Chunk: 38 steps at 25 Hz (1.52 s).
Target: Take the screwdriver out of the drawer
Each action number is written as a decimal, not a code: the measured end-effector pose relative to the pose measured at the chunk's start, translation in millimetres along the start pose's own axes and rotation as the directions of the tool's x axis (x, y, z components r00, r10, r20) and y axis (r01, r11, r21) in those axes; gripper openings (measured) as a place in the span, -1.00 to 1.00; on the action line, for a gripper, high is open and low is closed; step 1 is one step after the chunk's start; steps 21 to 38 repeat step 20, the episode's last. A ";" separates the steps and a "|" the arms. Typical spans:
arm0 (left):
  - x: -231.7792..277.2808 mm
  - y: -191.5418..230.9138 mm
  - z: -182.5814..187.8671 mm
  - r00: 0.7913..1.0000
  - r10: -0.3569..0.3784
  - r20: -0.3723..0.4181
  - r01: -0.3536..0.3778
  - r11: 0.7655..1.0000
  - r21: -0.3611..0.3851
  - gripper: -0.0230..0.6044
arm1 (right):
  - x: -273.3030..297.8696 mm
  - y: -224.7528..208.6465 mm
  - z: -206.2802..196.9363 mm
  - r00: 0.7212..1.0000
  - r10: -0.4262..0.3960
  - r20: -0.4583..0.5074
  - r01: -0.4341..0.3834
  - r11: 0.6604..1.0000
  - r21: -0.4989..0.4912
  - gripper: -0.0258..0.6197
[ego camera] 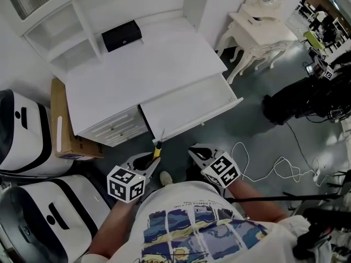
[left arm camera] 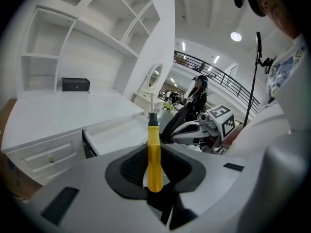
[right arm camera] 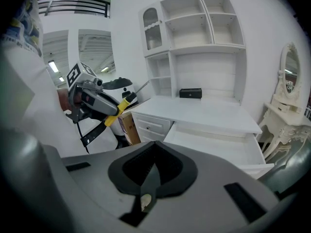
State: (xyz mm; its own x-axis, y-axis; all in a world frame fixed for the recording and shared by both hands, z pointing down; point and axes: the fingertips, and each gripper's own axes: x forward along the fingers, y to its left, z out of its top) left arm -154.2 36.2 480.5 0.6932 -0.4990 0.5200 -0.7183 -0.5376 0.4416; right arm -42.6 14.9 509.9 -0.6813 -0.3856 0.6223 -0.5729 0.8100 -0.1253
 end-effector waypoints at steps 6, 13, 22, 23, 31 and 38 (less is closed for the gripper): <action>2.7 0.7 0.0 1.000 -0.005 -0.007 0.005 1.000 0.003 -0.64 | 0.4 -1.2 0.3 1.000 -0.001 -0.002 0.001 1.000 -0.002 -0.84; 7.5 0.0 2.6 1.000 -0.004 -0.014 0.004 1.000 0.012 -0.64 | -3.5 -8.0 1.8 1.000 -0.009 0.010 0.009 1.000 -0.003 -0.84; 19.3 -6.3 10.3 1.000 -0.008 -0.022 0.008 1.000 0.019 -0.64 | -13.0 -22.9 0.9 1.000 -0.020 0.012 0.020 1.000 0.004 -0.84; 19.3 -6.3 10.3 1.000 -0.008 -0.022 0.008 1.000 0.019 -0.64 | -13.0 -22.9 0.9 1.000 -0.020 0.012 0.020 1.000 0.004 -0.84; 19.3 -6.3 10.3 1.000 -0.008 -0.022 0.008 1.000 0.019 -0.64 | -13.0 -22.9 0.9 1.000 -0.020 0.012 0.020 1.000 0.004 -0.84; 19.3 -6.3 10.3 1.000 -0.008 -0.022 0.008 1.000 0.019 -0.64 | -13.0 -22.9 0.9 1.000 -0.020 0.012 0.020 1.000 0.004 -0.84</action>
